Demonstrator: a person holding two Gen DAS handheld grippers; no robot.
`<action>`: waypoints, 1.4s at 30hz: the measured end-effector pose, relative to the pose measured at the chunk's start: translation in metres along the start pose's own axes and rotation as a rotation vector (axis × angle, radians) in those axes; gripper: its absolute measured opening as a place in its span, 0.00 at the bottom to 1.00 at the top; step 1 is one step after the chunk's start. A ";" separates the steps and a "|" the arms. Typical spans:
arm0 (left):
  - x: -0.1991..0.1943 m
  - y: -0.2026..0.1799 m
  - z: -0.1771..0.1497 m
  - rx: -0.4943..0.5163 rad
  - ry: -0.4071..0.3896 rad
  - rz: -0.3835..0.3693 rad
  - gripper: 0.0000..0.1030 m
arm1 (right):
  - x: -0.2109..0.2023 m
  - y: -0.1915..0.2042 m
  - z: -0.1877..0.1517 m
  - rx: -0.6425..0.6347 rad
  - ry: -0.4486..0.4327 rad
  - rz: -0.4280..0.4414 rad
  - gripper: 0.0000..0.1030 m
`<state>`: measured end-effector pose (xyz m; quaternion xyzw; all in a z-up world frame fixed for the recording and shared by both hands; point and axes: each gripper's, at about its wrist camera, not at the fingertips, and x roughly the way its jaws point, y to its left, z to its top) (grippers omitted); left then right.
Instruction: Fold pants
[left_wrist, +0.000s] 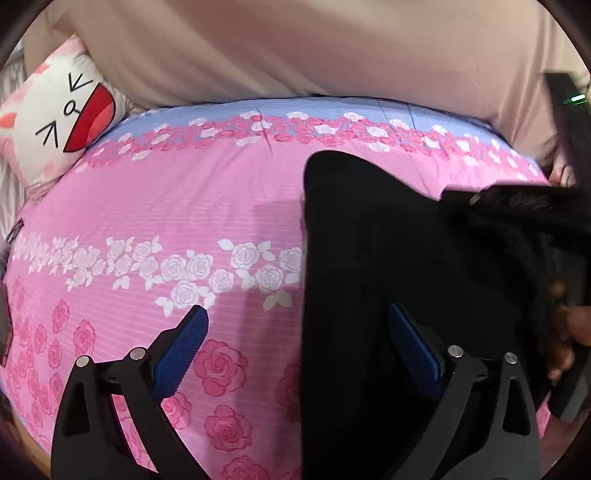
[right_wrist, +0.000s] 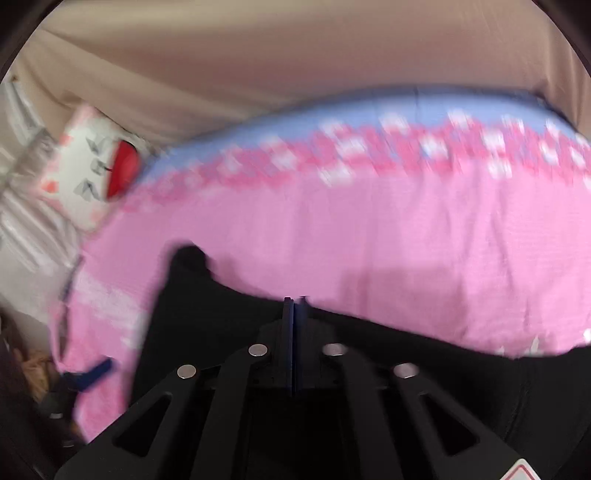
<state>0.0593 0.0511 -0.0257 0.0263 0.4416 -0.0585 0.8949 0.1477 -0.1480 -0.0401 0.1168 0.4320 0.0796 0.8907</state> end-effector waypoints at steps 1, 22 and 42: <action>-0.002 0.003 0.001 -0.006 -0.007 0.005 0.92 | -0.001 0.016 -0.002 -0.044 0.028 0.040 0.11; 0.004 -0.003 0.011 0.083 -0.004 0.074 0.94 | -0.060 -0.102 -0.036 0.153 -0.022 -0.241 0.00; -0.034 -0.036 0.006 0.116 -0.042 0.101 0.95 | -0.189 -0.125 -0.119 0.284 -0.219 -0.269 0.56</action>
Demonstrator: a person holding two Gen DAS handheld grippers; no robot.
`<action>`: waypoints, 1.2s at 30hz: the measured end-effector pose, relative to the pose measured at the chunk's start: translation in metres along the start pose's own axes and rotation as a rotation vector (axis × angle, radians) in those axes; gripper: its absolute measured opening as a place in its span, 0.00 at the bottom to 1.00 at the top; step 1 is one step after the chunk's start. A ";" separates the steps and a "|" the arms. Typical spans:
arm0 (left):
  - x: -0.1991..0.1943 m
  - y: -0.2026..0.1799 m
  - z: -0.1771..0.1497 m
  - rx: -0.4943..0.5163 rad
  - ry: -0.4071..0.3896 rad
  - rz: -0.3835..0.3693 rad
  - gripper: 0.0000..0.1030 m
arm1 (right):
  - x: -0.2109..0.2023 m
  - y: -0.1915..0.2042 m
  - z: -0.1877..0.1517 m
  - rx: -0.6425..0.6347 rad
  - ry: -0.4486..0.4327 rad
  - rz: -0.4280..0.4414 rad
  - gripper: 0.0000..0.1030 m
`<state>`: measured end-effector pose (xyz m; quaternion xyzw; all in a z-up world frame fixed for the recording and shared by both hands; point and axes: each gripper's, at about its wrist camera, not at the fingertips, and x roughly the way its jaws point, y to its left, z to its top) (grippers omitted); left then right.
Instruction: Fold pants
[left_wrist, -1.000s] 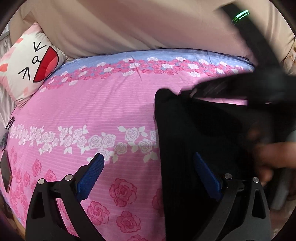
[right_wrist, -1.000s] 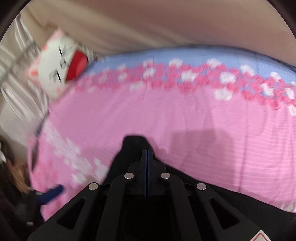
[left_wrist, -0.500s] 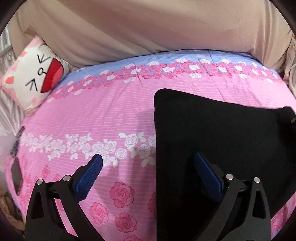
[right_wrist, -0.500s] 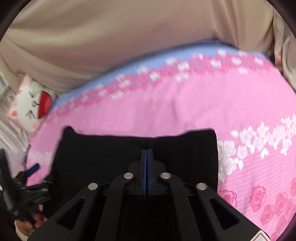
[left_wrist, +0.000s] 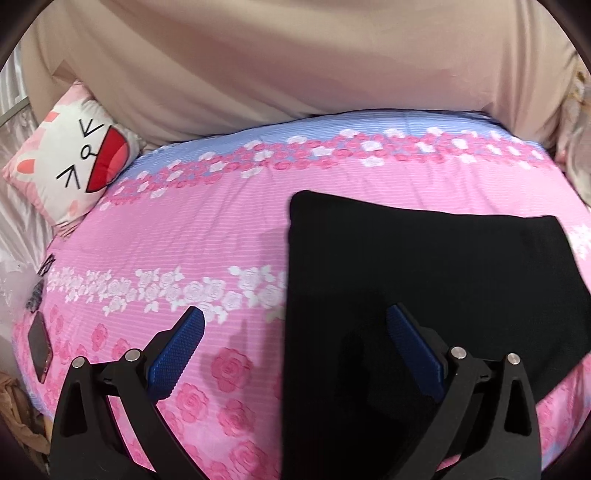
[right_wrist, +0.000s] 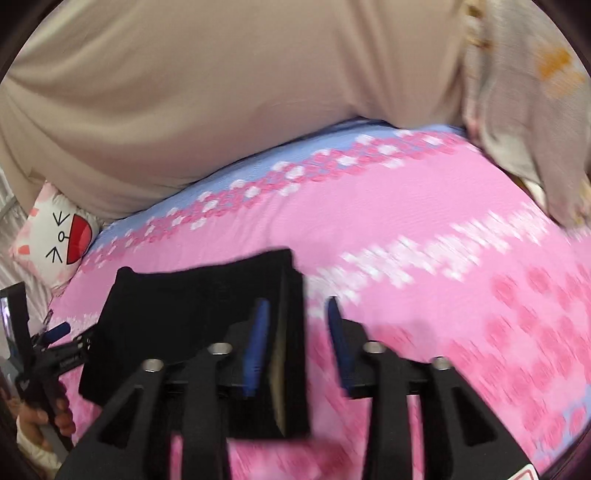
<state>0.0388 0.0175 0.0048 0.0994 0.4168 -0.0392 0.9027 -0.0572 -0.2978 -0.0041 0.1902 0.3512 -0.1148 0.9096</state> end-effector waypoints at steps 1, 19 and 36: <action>-0.003 -0.006 -0.001 0.009 -0.002 -0.011 0.95 | -0.003 -0.004 -0.005 0.006 0.001 0.014 0.57; -0.047 -0.154 -0.032 0.392 -0.111 -0.132 0.95 | 0.015 0.034 0.007 -0.067 0.095 0.564 0.11; -0.010 -0.113 0.008 0.183 0.023 -0.232 0.81 | 0.039 -0.035 -0.011 0.048 0.149 0.440 0.39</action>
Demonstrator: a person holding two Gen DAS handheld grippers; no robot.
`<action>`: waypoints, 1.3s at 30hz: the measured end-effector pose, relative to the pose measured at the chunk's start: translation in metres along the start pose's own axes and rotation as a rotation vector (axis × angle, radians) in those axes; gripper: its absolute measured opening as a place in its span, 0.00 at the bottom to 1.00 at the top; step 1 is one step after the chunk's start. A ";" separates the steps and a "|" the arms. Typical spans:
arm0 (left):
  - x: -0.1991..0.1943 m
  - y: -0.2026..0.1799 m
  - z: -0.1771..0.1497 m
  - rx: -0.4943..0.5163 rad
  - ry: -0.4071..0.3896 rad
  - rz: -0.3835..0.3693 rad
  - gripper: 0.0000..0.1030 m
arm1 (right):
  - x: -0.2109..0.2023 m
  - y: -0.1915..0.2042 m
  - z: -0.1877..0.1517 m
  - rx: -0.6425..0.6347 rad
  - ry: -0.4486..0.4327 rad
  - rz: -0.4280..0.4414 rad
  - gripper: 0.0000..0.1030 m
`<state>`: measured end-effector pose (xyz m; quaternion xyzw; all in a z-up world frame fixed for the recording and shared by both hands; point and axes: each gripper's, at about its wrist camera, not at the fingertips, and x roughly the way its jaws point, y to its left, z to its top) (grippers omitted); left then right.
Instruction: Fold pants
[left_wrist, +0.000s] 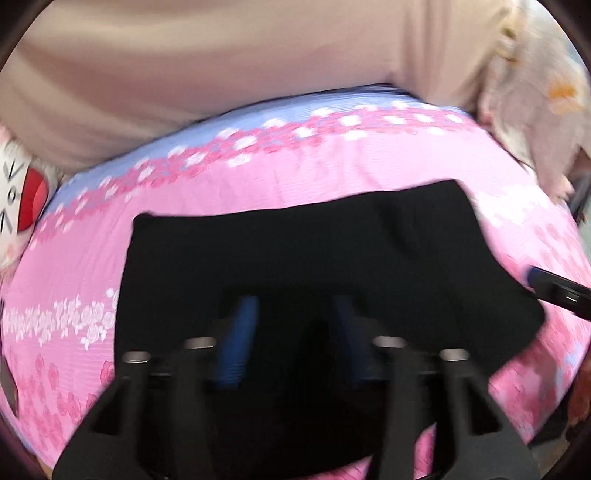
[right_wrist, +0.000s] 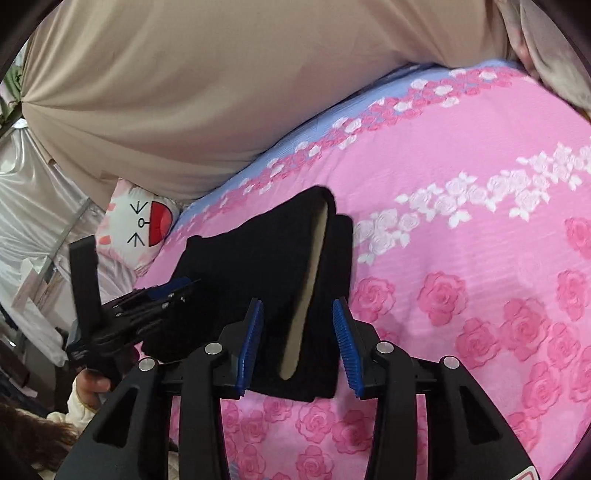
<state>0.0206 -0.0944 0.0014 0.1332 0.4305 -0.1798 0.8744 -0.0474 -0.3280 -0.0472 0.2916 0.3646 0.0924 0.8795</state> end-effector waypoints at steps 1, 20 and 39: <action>-0.007 -0.007 -0.002 0.029 -0.016 -0.009 0.93 | 0.002 0.002 -0.001 0.008 0.004 0.023 0.39; 0.010 -0.044 0.004 0.149 -0.069 -0.045 0.50 | 0.070 0.076 0.042 -0.169 0.130 0.122 0.11; 0.023 0.005 0.018 -0.007 -0.019 -0.025 0.19 | 0.087 0.052 0.023 -0.348 0.173 -0.247 0.41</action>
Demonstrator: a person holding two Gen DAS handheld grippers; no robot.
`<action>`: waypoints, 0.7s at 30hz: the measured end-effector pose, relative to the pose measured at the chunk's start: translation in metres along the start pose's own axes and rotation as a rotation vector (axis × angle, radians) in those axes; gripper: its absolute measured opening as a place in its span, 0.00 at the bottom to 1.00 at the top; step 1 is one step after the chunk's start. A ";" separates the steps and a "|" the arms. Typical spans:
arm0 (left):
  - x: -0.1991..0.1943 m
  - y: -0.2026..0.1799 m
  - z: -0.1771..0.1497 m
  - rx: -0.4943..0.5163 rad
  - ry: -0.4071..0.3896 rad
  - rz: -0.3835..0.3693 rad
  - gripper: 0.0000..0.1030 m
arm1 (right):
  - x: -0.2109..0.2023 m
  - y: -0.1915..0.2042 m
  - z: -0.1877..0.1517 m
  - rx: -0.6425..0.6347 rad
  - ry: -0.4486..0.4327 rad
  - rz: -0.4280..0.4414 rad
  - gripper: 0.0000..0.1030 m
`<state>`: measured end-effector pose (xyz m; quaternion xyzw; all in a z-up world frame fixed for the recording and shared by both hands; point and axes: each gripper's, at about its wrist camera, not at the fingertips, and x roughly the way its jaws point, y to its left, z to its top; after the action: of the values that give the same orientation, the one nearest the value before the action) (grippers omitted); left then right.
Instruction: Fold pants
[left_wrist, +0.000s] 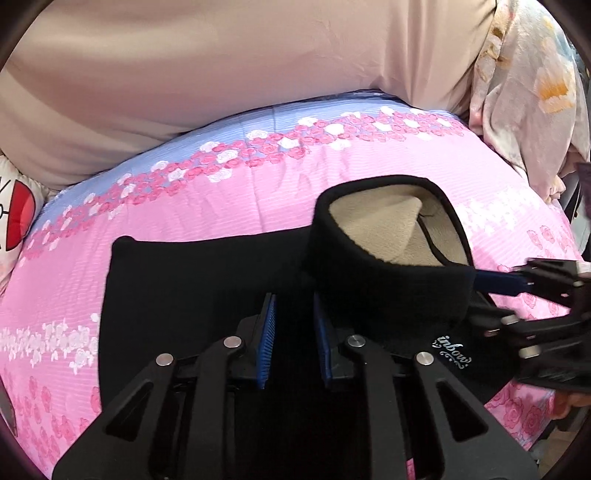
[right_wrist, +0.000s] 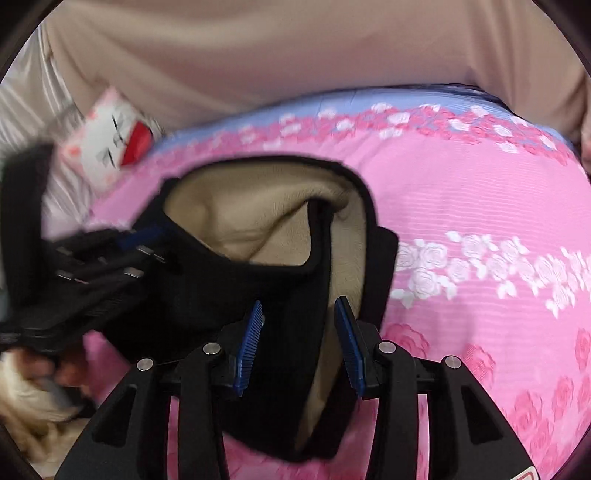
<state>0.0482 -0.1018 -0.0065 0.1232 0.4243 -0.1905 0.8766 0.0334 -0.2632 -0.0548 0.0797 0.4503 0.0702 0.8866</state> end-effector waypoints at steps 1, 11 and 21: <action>0.000 0.002 -0.001 -0.004 0.004 -0.004 0.19 | 0.002 0.002 0.000 -0.001 -0.005 0.008 0.41; -0.022 -0.017 0.000 0.040 -0.056 -0.048 0.56 | -0.010 -0.039 -0.022 0.144 -0.047 0.039 0.08; -0.043 0.006 -0.001 -0.023 -0.083 -0.022 0.83 | -0.105 -0.058 -0.037 0.302 -0.299 -0.118 0.18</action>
<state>0.0264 -0.0860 0.0272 0.1002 0.3909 -0.2003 0.8928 -0.0547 -0.3375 -0.0053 0.1943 0.3232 -0.0627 0.9240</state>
